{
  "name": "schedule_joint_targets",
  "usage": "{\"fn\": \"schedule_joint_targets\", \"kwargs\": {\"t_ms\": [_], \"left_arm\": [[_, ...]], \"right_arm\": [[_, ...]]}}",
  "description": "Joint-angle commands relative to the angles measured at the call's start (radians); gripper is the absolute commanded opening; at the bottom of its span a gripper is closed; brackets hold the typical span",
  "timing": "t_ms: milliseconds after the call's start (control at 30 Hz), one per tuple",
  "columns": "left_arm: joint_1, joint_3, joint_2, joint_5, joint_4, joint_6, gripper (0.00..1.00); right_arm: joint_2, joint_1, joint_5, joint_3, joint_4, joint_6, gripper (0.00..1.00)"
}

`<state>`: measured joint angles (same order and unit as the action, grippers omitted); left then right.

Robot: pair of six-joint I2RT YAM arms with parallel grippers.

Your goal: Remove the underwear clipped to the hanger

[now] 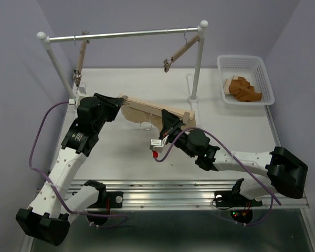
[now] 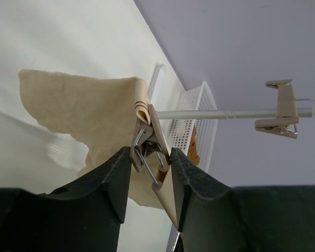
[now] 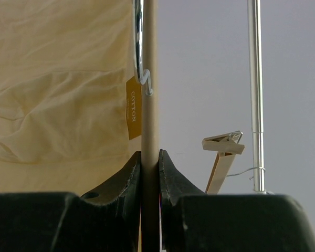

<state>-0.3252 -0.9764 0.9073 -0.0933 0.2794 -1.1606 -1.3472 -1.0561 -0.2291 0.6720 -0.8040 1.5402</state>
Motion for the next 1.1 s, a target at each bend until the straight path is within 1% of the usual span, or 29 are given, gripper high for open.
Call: {"fn": "schedule_joint_targets", "kwargs": {"t_ms": [0, 33, 67, 100, 133, 333, 633, 667, 700, 800, 867, 967, 1067], "left_arm": [[0.000, -0.001, -0.013, -0.002, -0.028, 0.007, 0.33], [0.000, -0.002, -0.012, -0.002, -0.026, 0.006, 0.26], [0.000, -0.002, -0.011, 0.001, -0.026, 0.010, 0.12], [0.000, -0.002, -0.011, 0.003, -0.026, 0.010, 0.02], [0.000, -0.004, -0.010, 0.003, -0.023, 0.010, 0.00], [0.000, 0.018, -0.013, 0.004, -0.026, 0.004, 0.00], [0.000, 0.022, -0.016, 0.020, -0.043, 0.015, 0.00], [0.000, 0.018, -0.018, 0.020, -0.042, 0.016, 0.04], [0.002, 0.015, -0.019, 0.018, -0.042, 0.024, 0.34], [0.000, 0.005, -0.028, 0.026, -0.045, 0.042, 0.90], [0.000, 0.002, -0.039, 0.027, -0.045, 0.048, 0.99], [0.000, 0.001, -0.057, 0.029, -0.048, 0.067, 0.99], [0.000, -0.001, -0.076, 0.037, -0.049, 0.088, 0.99]], "right_arm": [[0.002, -0.015, -0.003, 0.003, -0.100, 0.020, 0.01], [0.002, -0.015, -0.003, 0.003, -0.100, 0.020, 0.01], [0.000, -0.015, -0.003, 0.001, -0.100, 0.021, 0.01], [0.000, -0.015, -0.003, 0.001, -0.100, 0.021, 0.01], [-0.001, -0.015, -0.003, 0.001, -0.100, 0.021, 0.01], [-0.004, -0.015, -0.009, 0.000, -0.112, 0.023, 0.01], [-0.001, -0.015, -0.027, 0.020, -0.103, -0.028, 0.01], [-0.001, -0.015, -0.032, 0.032, -0.087, -0.047, 0.01], [0.000, -0.015, -0.038, 0.043, -0.074, -0.060, 0.01], [0.009, -0.015, -0.072, 0.109, 0.021, -0.149, 0.01], [0.017, -0.015, -0.082, 0.150, 0.133, -0.208, 0.01], [0.039, -0.015, -0.076, 0.227, 0.259, -0.348, 0.01], [0.051, -0.015, -0.075, 0.285, 0.350, -0.413, 0.01]]}}
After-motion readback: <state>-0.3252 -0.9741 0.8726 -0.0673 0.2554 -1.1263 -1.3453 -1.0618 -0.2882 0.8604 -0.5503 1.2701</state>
